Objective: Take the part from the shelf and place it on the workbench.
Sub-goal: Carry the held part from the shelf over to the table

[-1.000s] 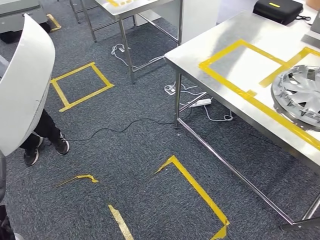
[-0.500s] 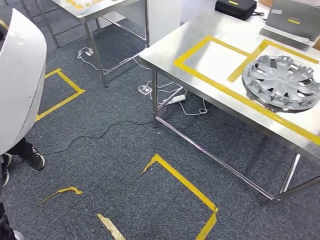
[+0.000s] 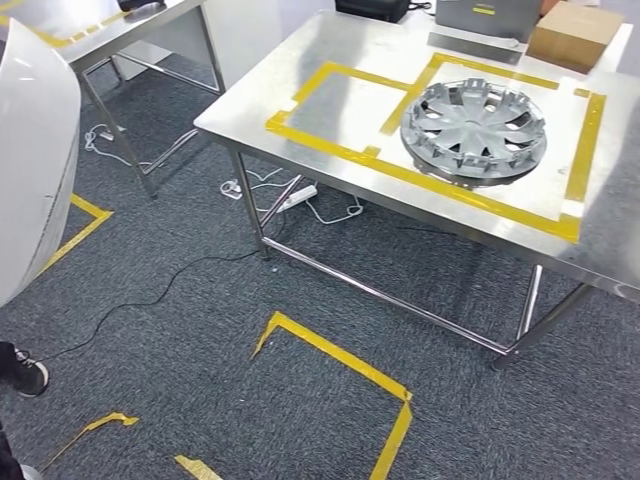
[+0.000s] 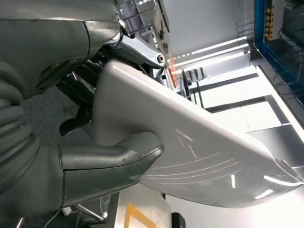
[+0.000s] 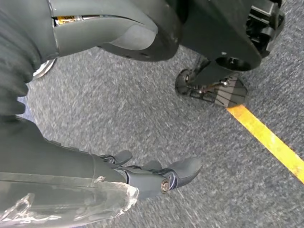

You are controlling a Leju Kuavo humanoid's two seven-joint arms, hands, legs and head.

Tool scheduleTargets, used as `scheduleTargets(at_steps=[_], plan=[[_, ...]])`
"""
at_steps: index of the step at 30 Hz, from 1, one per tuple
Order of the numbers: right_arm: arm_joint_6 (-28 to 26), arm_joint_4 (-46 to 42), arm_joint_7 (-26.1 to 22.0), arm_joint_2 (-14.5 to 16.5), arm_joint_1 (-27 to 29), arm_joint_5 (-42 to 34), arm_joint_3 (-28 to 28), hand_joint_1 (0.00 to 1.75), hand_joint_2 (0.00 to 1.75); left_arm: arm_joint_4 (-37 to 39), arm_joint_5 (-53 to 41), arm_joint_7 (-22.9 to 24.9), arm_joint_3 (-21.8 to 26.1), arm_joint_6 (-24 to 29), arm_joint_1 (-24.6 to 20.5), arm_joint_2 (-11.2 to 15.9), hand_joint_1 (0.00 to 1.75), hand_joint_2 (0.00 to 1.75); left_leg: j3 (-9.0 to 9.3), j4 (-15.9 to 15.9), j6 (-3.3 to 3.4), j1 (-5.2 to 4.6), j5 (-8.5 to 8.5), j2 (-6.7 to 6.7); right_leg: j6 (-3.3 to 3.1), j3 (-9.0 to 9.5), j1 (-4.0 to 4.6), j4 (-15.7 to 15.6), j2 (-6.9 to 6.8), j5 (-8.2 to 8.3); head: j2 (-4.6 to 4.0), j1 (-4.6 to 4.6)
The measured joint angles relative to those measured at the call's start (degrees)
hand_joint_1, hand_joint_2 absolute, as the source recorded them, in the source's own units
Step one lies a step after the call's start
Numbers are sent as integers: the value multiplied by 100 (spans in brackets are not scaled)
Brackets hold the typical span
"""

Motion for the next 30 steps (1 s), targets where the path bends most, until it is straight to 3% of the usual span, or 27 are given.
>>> scheduleTargets(at_steps=[1,2,4,6,7,8,9,10,11,12,14,16,17,18,20,22,25,27,30], plan=[[1,0,-1,1,4,0,0,0,175,0,0,0,15,5,4,-2,168,175,-108,180,-2,2,-2,-19,1,-3,-3,1,82,3,0,-1],[1,0,0,2,10,1,0,0,175,0,1,0,23,9,3,-4,168,175,-116,145,-1,6,109,-33,6,-2,-8,2,164,6,0,1],[3,0,1,3,15,3,0,0,175,0,9,0,28,9,3,-6,168,175,151,-490,-10,38,540,-161,33,0,-25,5,329,17,0,1],[6,0,2,5,0,4,0,0,175,-1,39,6,37,-23,9,-19,168,175,450,-1185,-17,95,800,-454,94,-40,-20,34,487,24,0,0],[8,0,4,5,-3,4,0,0,175,-2,55,14,44,-51,14,-30,168,175,513,-1352,-2,110,824,-554,133,-72,-20,36,555,35,0,-3],[9,0,7,5,2,5,0,0,175,-2,66,22,52,-80,18,-43,168,175,529,-1413,30,106,809,-572,177,-118,-25,27,625,51,0,-3],[9,0,9,5,16,5,0,0,175,-2,68,30,60,-104,16,-55,168,175,523,-1419,76,103,813,-507,217,-150,-42,2,689,71,0,-1],[10,0,11,5,36,6,0,0,175,-2,66,32,65,-120,7,-66,168,175,528,-1432,121,101,825,-434,249,-175,-49,5,676,72,0,-2],[9,0,13,8,51,7,0,0,175,-3,63,33,69,-129,0,-79,168,175,535,-1446,168,102,836,-358,274,-230,-41,86,556,10,0,20],[8,0,14,11,54,7,0,0,175,-3,61,33,74,-134,-1,-93,168,175,541,-1460,208,105,843,-276,293,-317,-29,285,376,-121,0,40],[3,0,15,16,32,12,0,0,175,-4,59,33,94,-135,18,-119,168,175,544,-1461,257,77,837,-107,320,-655,-11,1021,-7,-531,0,78],[-1,0,15,15,12,44,0,0,175,-4,59,33,116,-136,29,-134,168,175,550,-1457,271,50,826,66,332,-919,-15,1628,-111,-765,0,78],[-2,0,16,15,13,67,-1,0,175,-4,59,33,126,-137,28,-140,168,175,559,-1456,272,42,820,141,328,-896,-14,1628,-125,-716,0,79],[-7,0,16,15,18,89,-1,0,175,-4,58,33,134,-137,28,-145,168,175,574,-1455,266,36,811,208,317,-750,-13,1392,-145,-568,0,78],[-23,0,17,15,20,110,-1,0,175,-4,55,33,150,-139,25,-154,168,175,609,-1451,233,15,783,312,277,-274,5,572,-271,-225,0,78],[-40,1,20,18,17,122,0,0,175,-4,50,32,163,-141,20,-161,168,175,629,-1442,181,-14,765,374,229,14,28,83,-363,-85,0,72],[-55,2,39,21,33,177,0,0,175,-5,51,24,169,-143,-4,-167,168,175,644,-1458,88,-6,771,402,143,25,38,20,-298,-62,0,72],[-60,2,49,21,28,198,1,0,175,-10,52,10,172,-139,-22,-173,168,175,568,-1266,22,10,619,243,71,36,10,-24,-236,-25,0,60],[-60,2,46,22,-5,200,3,0,175,-15,52,0,178,-128,-21,-178,168,175,65,-236,-29,19,120,-1,12,32,-13,-40,-141,-2,0,37]])
